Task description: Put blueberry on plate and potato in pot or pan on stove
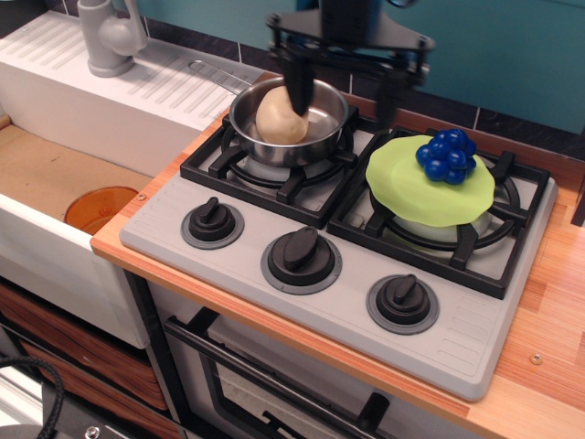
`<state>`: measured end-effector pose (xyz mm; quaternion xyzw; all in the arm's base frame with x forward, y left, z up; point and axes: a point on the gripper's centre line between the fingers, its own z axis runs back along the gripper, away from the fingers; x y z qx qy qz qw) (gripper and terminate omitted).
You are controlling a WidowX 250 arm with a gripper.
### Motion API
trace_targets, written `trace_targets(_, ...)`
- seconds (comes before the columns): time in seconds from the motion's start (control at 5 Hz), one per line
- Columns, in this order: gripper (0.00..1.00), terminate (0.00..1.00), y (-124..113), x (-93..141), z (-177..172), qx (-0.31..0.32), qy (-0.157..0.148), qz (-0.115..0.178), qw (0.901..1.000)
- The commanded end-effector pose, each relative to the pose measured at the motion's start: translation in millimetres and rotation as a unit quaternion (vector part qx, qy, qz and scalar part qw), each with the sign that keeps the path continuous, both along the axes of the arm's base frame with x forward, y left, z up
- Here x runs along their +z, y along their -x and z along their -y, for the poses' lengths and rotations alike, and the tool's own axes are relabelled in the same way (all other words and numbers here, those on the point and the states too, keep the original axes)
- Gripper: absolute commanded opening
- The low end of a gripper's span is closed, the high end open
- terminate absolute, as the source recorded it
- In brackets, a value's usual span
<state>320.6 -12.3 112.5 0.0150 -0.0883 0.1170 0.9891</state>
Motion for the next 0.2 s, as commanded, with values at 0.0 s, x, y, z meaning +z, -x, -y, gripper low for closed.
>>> trace_targets(0.0, 1.00, 1.00, -17.5, 17.4, -13.6, -0.016, 0.005, 0.034, 0.9993)
